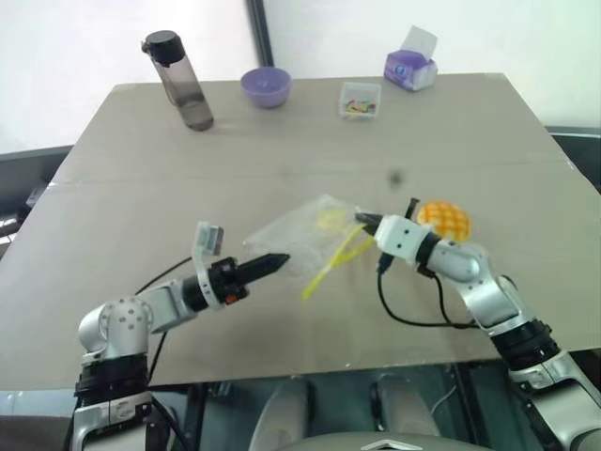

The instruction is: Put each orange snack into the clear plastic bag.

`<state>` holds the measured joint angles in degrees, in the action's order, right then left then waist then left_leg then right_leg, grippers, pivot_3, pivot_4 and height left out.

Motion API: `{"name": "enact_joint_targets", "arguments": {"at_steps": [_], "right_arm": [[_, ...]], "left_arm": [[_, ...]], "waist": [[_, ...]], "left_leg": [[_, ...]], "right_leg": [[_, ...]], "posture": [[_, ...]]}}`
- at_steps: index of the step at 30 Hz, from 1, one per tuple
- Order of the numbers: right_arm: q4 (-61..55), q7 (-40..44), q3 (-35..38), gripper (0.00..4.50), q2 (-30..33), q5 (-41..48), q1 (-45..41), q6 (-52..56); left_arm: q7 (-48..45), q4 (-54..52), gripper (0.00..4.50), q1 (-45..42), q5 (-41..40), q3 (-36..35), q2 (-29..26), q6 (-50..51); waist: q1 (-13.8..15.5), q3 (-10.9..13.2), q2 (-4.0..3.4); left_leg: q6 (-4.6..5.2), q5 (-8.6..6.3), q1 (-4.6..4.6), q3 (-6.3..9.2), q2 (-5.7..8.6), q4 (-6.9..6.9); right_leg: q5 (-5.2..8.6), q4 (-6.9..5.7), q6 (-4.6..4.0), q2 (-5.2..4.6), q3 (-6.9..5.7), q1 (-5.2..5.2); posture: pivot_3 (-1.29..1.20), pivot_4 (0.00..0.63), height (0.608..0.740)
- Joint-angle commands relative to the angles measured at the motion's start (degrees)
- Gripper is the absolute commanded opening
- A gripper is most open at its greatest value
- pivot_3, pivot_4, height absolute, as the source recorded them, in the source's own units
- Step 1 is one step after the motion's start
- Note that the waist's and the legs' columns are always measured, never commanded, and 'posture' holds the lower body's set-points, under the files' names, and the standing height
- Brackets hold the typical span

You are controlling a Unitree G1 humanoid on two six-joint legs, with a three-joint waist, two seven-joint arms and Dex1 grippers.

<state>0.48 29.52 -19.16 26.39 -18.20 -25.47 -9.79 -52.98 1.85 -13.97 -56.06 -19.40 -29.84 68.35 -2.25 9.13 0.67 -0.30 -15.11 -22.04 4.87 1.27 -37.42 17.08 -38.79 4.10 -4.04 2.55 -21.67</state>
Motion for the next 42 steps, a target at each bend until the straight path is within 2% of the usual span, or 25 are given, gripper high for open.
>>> {"name": "enact_joint_targets", "arguments": {"at_steps": [1,5,8,12,15,16,18,22,23,29,34,42], "right_arm": [[-0.87,-2.07,2.52,0.0,-0.82,-0.98,-2.16,2.15],[-1.17,-5.71,3.27,0.0,-1.96,-5.51,-5.08,7.22],[-1.02,-6.38,4.24,0.0,-4.14,-5.39,-7.84,11.81],[3.45,-13.07,4.22,0.0,-7.09,-12.76,-12.99,22.43],[8.48,-15.21,4.27,0.0,-11.46,-12.82,-17.54,29.3],[9.25,-15.67,4.85,0.0,-13.19,-12.32,-18.59,32.21],[10.09,-15.75,5.25,0.0,-15.87,-11.7,-20.52,36.73],[11.06,-15.73,3.69,0.0,-17.63,-12.51,-22.57,38.42],[11.18,-15.63,3.24,0.0,-17.64,-12.65,-22.63,38.28],[10.67,-15.07,1.55,0.0,-17.08,-12.61,-21.68,37.74],[10.57,-14.88,1.0,0.0,-16.13,-12.36,-20.91,37.3],[9.97,-14.37,0.7,0.0,-15.1,-12.21,-20.8,36.68]], "left_arm": [[-3.0,-3.72,2.7,-0.01,-1.6,-0.52,-2.95,-1.58],[-5.44,-11.81,2.7,-1.27,-7.41,-2.61,-5.19,-1.66],[1.3,-14.24,2.7,-6.96,-9.71,-2.53,-4.12,-1.27],[15.88,-18.5,2.7,-16.19,7.55,6.57,0.67,-14.21],[26.63,-16.14,2.7,-17.52,45.53,24.9,-4.57,-47.01],[28.33,-15.49,2.7,-17.37,52.53,28.05,-5.45,-54.77],[29.88,-15.73,2.7,-16.37,56.51,30.3,-4.24,-61.18],[33.83,-14.9,2.7,-12.73,69.71,35.0,-5.53,-70.47],[34.56,-14.51,2.7,-12.01,71.56,35.15,-5.46,-71.18],[35.98,-13.44,2.7,-10.24,78.42,33.29,-5.66,-72.12],[37.01,-9.78,2.7,-10.9,80.7,31.59,-4.48,-70.55],[36.94,-1.47,2.7,-14.31,83.36,33.19,-2.22,-72.73]], "waist": [[-0.12,0.03,0.04],[-0.11,0.11,0.08],[0.24,0.13,0.11],[0.44,0.13,0.12],[-0.12,0.14,0.13],[-0.36,0.14,0.13],[-0.39,0.12,0.11],[-1.14,0.09,0.05],[-1.39,0.09,0.05],[-1.61,0.09,0.05],[-1.61,0.09,0.05],[-1.62,0.09,0.06]], "left_leg": [[0.0,0.0,-0.01,0.0,0.0,0.0],[0.0,0.0,-0.08,0.01,-0.07,0.05],[-0.01,0.0,-0.13,0.06,-0.06,0.02],[-0.02,0.01,-0.09,0.09,0.06,0.01],[-0.03,0.02,-0.1,0.01,0.18,0.02],[-0.09,0.05,-0.08,-0.12,0.18,0.19],[-0.13,0.08,-0.21,-0.32,0.13,0.35],[-0.18,0.12,-1.58,-0.39,0.16,0.07],[-0.18,0.12,-1.81,-0.37,0.18,0.01],[-0.16,0.13,-1.78,-0.33,0.21,-0.05],[-0.15,0.13,-1.74,-0.31,0.22,-0.32],[-0.14,0.12,-1.74,-0.2,0.24,-0.89]], "right_leg": [[0.0,0.0,0.0,0.0,0.0,-0.01],[0.0,0.05,0.0,-0.01,-0.01,-0.07],[0.0,0.04,0.0,-0.02,-0.05,-0.1],[0.0,0.03,0.01,-0.02,-0.07,-0.03],[-0.01,0.09,0.01,-0.02,-0.01,-0.06],[-0.02,0.12,-0.01,0.02,0.1,-0.16],[-0.02,0.0,-0.03,0.07,0.37,-0.56],[-0.02,-0.21,-0.02,0.07,0.46,-1.96],[-0.03,-0.22,-0.02,0.06,0.45,-2.18],[-0.02,-0.36,-0.01,0.06,0.4,-2.15],[-0.02,-0.73,-0.01,0.07,0.4,-2.14],[-0.03,-1.16,0.0,0.1,0.34,-2.03]], "posture": [[0.0,0.15,0.74],[0.0,0.15,0.74],[0.0,0.15,0.74],[0.0,0.15,0.74],[0.0,0.15,0.74],[0.0,0.15,0.74],[0.0,0.15,0.74],[0.0,0.15,0.74],[0.0,0.15,0.74],[0.0,0.15,0.74],[0.0,0.15,0.74],[0.0,0.15,0.74]]}}
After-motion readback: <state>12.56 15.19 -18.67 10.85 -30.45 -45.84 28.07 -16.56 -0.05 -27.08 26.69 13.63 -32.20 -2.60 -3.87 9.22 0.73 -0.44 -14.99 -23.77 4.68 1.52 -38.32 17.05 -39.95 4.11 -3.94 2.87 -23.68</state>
